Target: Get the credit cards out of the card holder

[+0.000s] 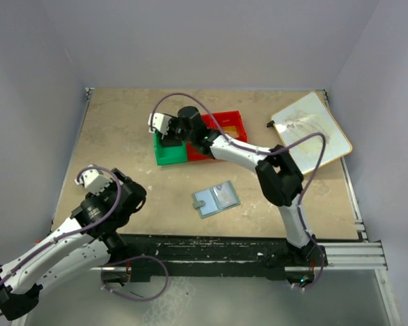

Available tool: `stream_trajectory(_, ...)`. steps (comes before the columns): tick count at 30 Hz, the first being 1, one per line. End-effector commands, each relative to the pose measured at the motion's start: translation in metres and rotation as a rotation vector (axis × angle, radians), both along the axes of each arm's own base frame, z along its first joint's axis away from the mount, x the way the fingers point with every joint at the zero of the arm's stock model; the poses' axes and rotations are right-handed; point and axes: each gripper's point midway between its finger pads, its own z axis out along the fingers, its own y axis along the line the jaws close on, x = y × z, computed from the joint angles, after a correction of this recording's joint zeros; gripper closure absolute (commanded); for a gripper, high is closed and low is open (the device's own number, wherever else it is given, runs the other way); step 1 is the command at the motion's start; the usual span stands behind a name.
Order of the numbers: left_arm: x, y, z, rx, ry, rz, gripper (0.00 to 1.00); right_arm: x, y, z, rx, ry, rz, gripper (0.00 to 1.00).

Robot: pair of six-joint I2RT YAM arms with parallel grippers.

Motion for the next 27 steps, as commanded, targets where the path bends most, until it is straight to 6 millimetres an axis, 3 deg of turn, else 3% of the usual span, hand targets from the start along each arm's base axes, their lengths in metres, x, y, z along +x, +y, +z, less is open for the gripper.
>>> stream_trajectory(1,0.011,-0.014,0.015,0.007,-0.016,-0.065,0.27,-0.009,-0.028,0.095,0.329,-0.007,-0.148,0.57)
stream_trajectory(4,0.019,-0.036,0.014,0.023,0.012,-0.176,0.27,-0.026,-0.076,0.103,0.505,0.129,-0.345,0.56)
stream_trajectory(6,0.026,-0.059,0.013,0.020,0.022,-0.282,0.27,-0.044,-0.109,0.089,0.622,0.309,-0.488,0.58)
stream_trajectory(9,0.037,-0.102,0.008,0.008,0.036,-0.472,0.27,-0.084,-0.147,0.049,0.706,0.646,-0.665,0.60)
stream_trajectory(13,0.049,-0.169,-0.001,0.006,0.073,-0.770,0.27,-0.151,-0.169,-0.013,0.721,1.014,-0.802,0.55)
stream_trajectory(14,0.047,-0.190,-0.005,-0.005,0.102,-0.863,0.27,-0.172,-0.178,-0.037,0.726,1.107,-0.859,0.54)
stream_trajectory(18,0.050,-0.243,-0.042,0.017,0.221,-1.095,0.27,-0.221,-0.194,-0.063,0.848,1.291,-0.877,0.49)
stream_trajectory(22,0.049,-0.270,-0.066,0.083,0.290,-1.195,0.27,-0.252,-0.215,-0.085,0.847,1.366,-0.936,0.47)
stream_trajectory(27,0.051,-0.280,-0.095,0.139,0.344,-1.236,0.27,-0.262,-0.229,-0.112,0.675,1.362,-1.038,0.44)
